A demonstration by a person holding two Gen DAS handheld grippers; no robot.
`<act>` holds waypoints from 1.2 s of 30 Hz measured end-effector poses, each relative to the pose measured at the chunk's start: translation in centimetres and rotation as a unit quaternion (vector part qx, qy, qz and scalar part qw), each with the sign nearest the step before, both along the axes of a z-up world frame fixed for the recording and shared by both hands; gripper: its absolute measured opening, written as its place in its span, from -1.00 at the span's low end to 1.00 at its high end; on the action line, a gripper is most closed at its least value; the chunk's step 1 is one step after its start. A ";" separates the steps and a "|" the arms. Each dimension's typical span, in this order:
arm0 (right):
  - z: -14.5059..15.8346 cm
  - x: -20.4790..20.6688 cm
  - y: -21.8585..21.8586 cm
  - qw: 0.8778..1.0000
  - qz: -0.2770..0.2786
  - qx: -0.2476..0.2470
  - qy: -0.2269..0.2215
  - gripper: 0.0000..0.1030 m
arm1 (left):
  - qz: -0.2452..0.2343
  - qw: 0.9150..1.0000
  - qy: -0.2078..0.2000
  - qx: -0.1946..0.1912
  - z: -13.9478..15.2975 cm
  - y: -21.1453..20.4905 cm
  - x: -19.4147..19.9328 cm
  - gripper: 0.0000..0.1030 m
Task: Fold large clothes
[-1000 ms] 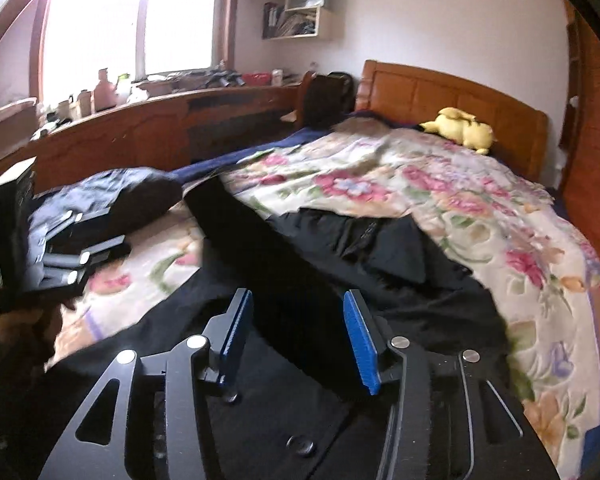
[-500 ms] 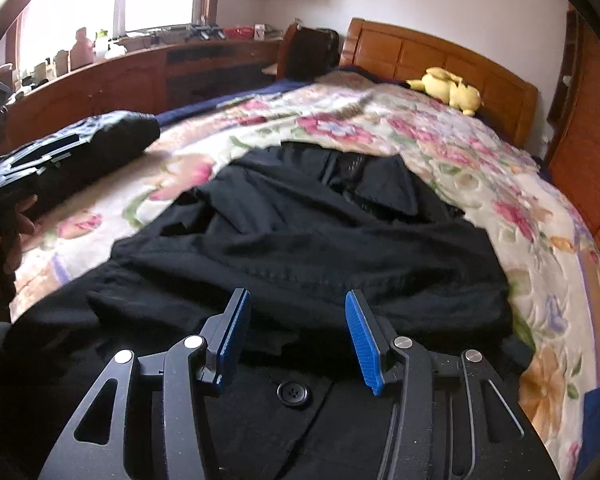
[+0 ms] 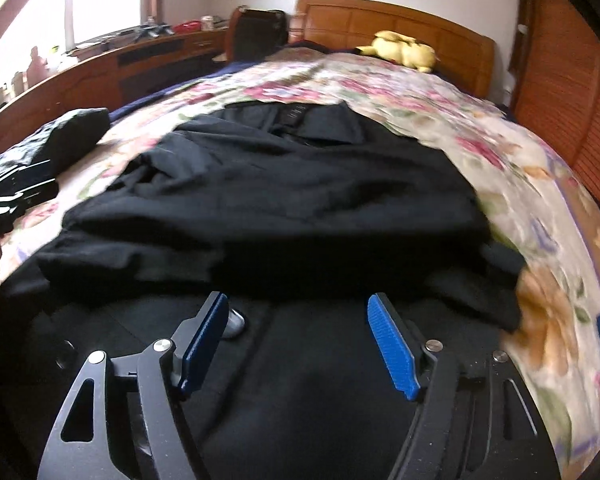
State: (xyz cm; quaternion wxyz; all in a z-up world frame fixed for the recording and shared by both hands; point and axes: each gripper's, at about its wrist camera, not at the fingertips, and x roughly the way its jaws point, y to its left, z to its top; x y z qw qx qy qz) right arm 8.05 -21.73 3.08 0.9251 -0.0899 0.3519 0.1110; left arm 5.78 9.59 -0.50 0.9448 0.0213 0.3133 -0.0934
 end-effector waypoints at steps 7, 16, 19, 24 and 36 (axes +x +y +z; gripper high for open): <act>-0.3 -2.4 -1.0 1.000 -0.015 -0.007 0.005 0.44 | -0.029 0.999 0.041 -0.013 -1.0 -0.7 0.5 0.38; -1.9 -2.5 -2.0 1.000 -0.024 -0.006 0.008 0.44 | -0.053 0.995 0.079 -0.001 -2.3 -1.6 0.8 -0.24; -2.2 -2.3 -2.2 1.000 -0.029 0.003 0.009 0.44 | -0.061 0.995 0.079 -0.004 -2.3 -1.6 0.5 -0.55; -2.3 -2.6 -2.5 1.000 -0.029 0.010 0.002 0.44 | -0.055 0.997 0.058 -0.006 -1.3 -1.2 0.2 -0.90; -2.5 -3.2 -3.0 0.999 -0.027 0.025 -0.001 0.44 | 0.009 1.000 0.028 -0.002 -0.1 1.4 0.3 -0.90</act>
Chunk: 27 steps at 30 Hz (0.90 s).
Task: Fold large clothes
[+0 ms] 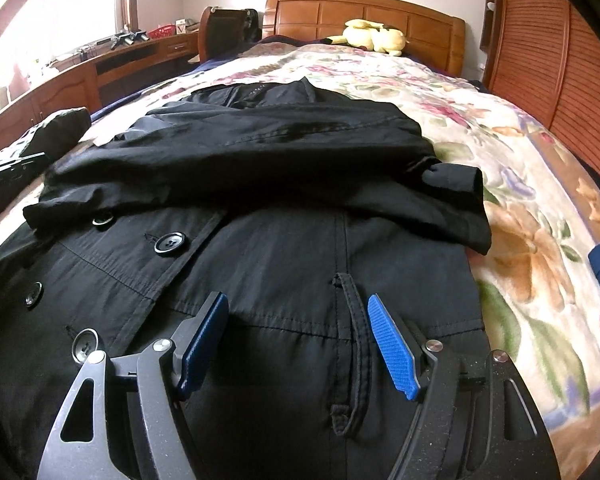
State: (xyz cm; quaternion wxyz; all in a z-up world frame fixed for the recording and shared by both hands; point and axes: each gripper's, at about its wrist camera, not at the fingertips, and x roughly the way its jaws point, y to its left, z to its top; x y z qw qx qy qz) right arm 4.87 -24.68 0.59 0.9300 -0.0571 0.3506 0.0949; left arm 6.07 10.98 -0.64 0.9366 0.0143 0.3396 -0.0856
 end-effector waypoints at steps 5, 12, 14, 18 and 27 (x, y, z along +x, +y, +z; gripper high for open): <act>-0.1 0.0 0.0 1.000 0.000 0.001 0.002 0.44 | -0.004 1.000 -0.008 -0.008 -0.1 0.4 -1.2 -0.32; -0.3 0.3 -0.2 1.000 0.000 0.010 0.009 0.44 | -0.005 1.000 -0.012 0.002 -0.6 0.0 -3.6 0.28; -0.3 0.3 -0.1 1.000 0.000 0.009 0.009 0.44 | -0.004 1.000 -0.010 0.006 -0.9 0.0 -4.3 0.42; -0.4 0.4 -0.1 1.000 0.000 0.008 0.008 0.44 | 0.003 1.000 -0.010 0.013 -1.0 -0.1 -6.0 0.51; 0.3 -1.0 0.0 1.000 -0.004 -0.001 -0.003 0.44 | 0.011 1.000 -0.001 0.023 -1.0 -0.5 -9.3 0.53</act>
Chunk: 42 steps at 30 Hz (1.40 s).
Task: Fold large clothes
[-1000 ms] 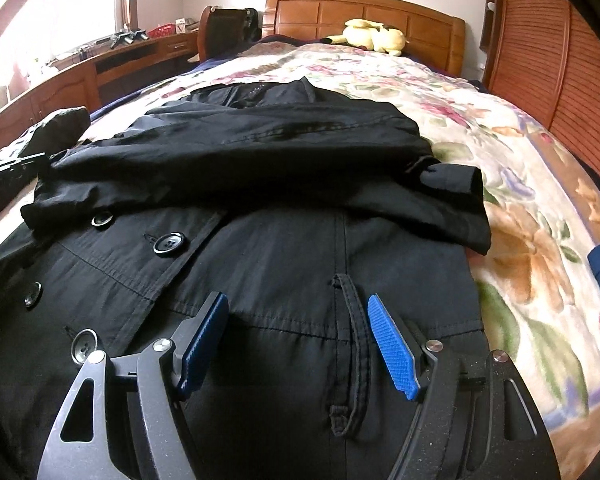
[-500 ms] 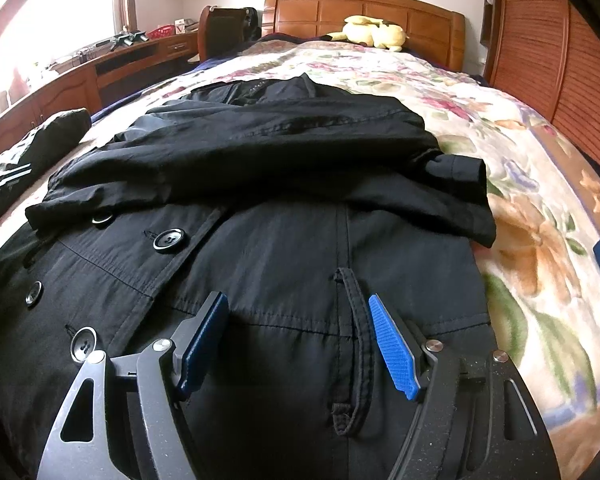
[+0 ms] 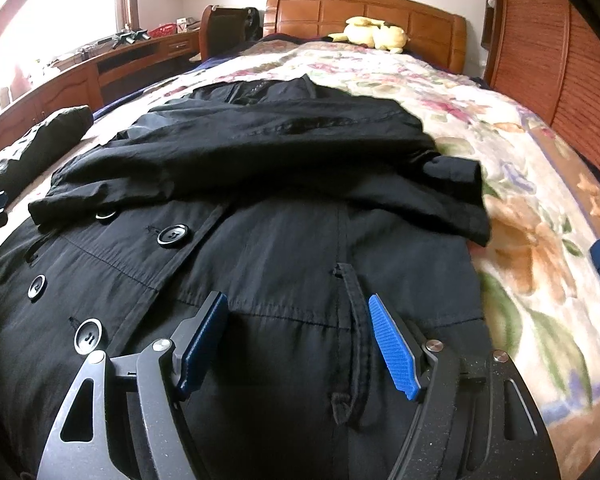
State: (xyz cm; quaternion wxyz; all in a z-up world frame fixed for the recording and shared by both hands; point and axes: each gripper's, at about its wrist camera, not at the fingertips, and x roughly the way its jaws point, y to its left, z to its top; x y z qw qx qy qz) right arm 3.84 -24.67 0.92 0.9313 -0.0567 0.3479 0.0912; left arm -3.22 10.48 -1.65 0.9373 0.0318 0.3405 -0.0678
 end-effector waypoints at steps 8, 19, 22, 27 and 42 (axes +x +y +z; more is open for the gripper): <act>0.9 -5.4 -2.0 1.000 -0.014 -0.002 -0.014 0.44 | 0.009 1.000 0.005 0.001 -0.9 -0.3 -3.5 0.53; 1.0 -11.5 -4.9 0.999 -0.040 -0.020 -0.015 0.44 | 0.017 0.999 0.030 -0.001 -1.8 0.3 -6.5 0.53; 0.8 -12.1 -5.7 0.998 -0.049 -0.021 -0.011 0.44 | 0.014 0.999 0.035 0.006 -1.9 -0.1 -6.6 0.53; 0.3 -12.9 -7.4 0.998 -0.066 -0.009 -0.004 0.44 | 0.016 0.999 0.038 0.016 -2.1 -0.4 -6.3 0.53; -1.4 -12.3 -7.9 0.999 -0.040 0.021 0.000 0.37 | 0.015 0.999 0.046 0.016 -2.5 -0.9 -6.0 0.53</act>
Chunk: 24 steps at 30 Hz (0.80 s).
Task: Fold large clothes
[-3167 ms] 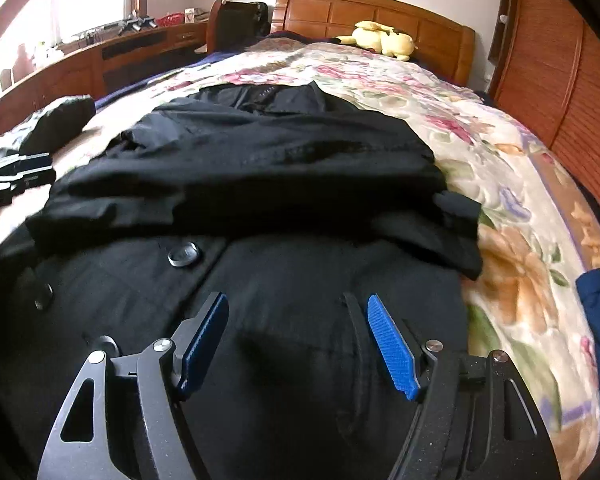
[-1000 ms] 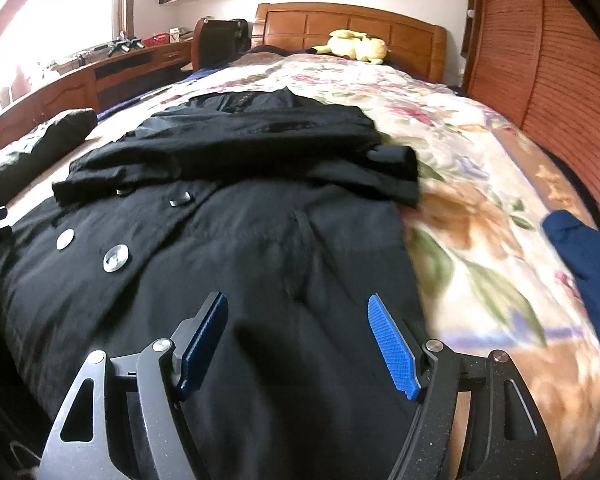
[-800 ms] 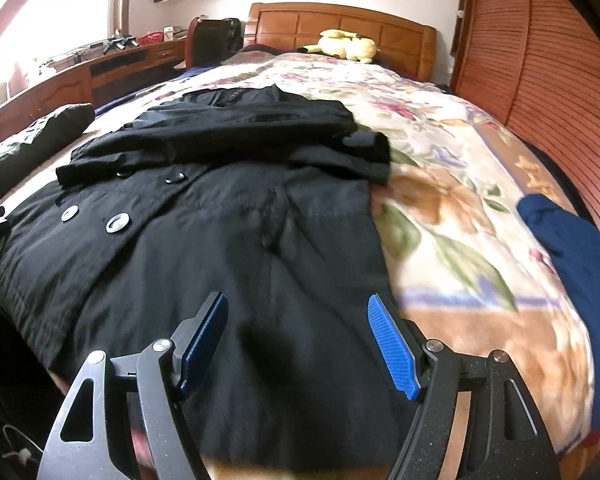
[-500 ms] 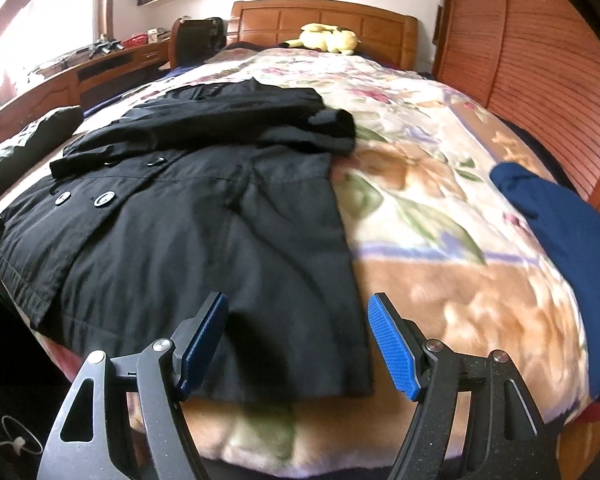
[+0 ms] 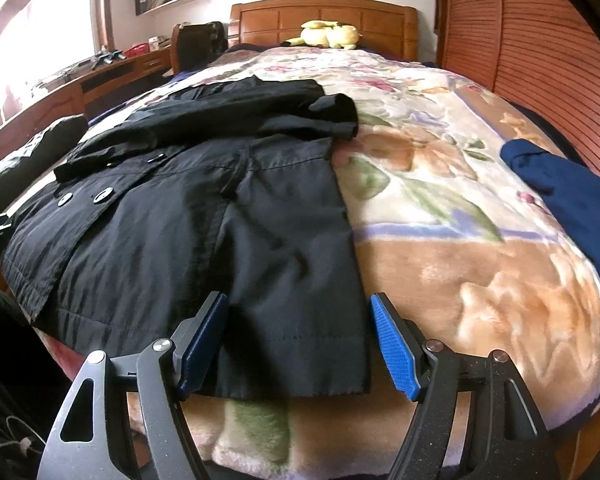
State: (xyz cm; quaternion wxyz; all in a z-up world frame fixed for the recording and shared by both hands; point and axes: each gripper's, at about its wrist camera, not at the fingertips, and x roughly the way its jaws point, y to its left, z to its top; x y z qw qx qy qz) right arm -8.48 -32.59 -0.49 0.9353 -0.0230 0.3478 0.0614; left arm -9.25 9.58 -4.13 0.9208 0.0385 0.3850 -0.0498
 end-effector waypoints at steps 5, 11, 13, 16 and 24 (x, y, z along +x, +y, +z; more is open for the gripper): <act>-0.1 0.1 0.4 1.000 0.023 0.005 0.005 0.03 | -0.012 1.000 -0.001 -0.015 -0.1 0.2 -0.3 0.53; -0.4 0.1 0.8 0.999 0.045 0.021 0.009 -0.42 | -0.029 0.999 0.001 -0.026 0.0 0.2 -0.6 0.17; -0.3 0.2 0.7 0.998 0.050 0.028 0.009 -0.53 | -0.039 0.999 0.003 -0.028 0.1 0.0 -0.7 -0.07; -0.3 0.1 0.7 0.997 0.059 0.040 0.005 -0.75 | -0.048 0.998 0.007 -0.031 0.4 -0.3 -0.7 -0.50; 1.5 -1.3 0.5 0.996 0.050 0.057 -0.044 -0.85 | -0.043 0.998 -0.043 -0.034 3.3 -0.8 -2.0 -0.88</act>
